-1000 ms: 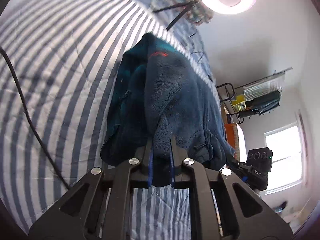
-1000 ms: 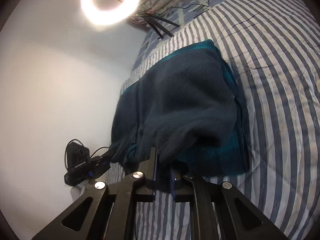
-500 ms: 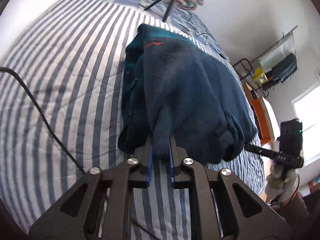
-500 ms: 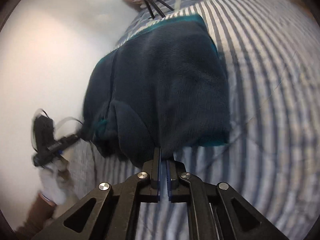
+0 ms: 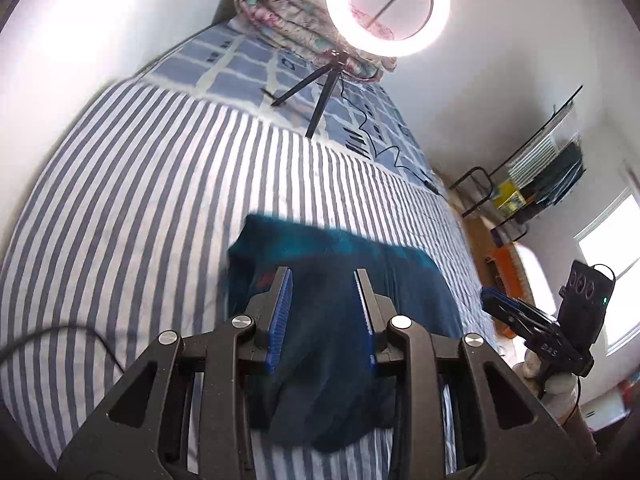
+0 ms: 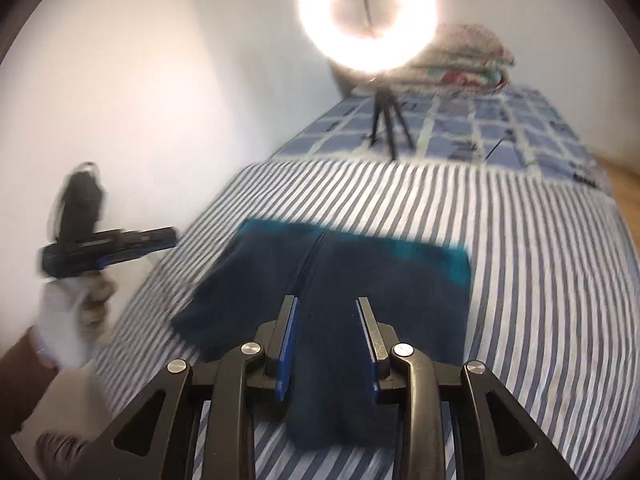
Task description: Fold large clothes
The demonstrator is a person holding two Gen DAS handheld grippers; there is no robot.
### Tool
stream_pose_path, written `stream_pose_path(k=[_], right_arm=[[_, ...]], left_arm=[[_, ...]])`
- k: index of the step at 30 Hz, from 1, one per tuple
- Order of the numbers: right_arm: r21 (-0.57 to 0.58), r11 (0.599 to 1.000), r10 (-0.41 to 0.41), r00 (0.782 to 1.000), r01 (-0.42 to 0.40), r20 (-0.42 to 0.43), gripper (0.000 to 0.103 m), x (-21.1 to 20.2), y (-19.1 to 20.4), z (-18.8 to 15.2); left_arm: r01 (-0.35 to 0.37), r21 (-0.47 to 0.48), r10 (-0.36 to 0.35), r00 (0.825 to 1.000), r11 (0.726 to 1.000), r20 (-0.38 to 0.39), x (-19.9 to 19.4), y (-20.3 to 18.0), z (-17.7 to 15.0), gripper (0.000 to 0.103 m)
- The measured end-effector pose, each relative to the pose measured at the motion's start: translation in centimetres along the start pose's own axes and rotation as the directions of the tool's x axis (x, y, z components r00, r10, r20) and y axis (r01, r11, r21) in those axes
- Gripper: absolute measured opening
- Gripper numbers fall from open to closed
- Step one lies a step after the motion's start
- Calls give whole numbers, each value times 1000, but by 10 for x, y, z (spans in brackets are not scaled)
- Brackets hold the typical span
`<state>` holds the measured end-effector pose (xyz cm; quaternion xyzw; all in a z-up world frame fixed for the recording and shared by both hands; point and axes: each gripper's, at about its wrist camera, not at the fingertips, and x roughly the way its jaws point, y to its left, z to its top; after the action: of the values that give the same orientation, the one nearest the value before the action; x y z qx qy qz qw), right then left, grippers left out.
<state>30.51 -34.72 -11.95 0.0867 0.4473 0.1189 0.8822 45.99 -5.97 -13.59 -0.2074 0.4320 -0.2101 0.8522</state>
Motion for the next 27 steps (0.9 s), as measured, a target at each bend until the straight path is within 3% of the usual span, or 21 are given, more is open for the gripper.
stream_pose_path(k=[3, 6, 10, 13, 16, 18, 22, 27], right_arm=[[50, 999, -8, 999, 9, -34, 29, 40, -15, 26], [48, 997, -55, 993, 60, -103, 29, 74, -24, 30], [44, 997, -57, 978, 67, -203, 29, 99, -27, -2], [6, 997, -68, 976, 71, -207, 29, 108, -26, -31], [-22, 996, -92, 973, 89, -210, 28, 109, -23, -33], [-20, 996, -90, 972, 88, -218, 27, 101, -22, -21], [29, 999, -18, 992, 22, -125, 27, 51, -21, -20], [8, 1000, 29, 989, -28, -143, 26, 40, -9, -43]], left_arm=[[-26, 46, 26, 1000, 999, -11, 30, -20, 15, 29], [-76, 131, 82, 996, 988, -42, 62, -33, 17, 29], [-139, 193, 168, 975, 971, -142, 109, -21, -7, 29], [-141, 187, 172, 972, 972, -158, 121, -1, -29, 30], [-126, 220, 161, 975, 967, -150, 113, 0, -35, 30], [-100, 165, 125, 981, 981, -146, 93, 4, -29, 30], [-43, 71, 48, 997, 997, -67, 42, 15, -24, 30], [-41, 146, 54, 994, 988, -91, 34, 8, -45, 29]])
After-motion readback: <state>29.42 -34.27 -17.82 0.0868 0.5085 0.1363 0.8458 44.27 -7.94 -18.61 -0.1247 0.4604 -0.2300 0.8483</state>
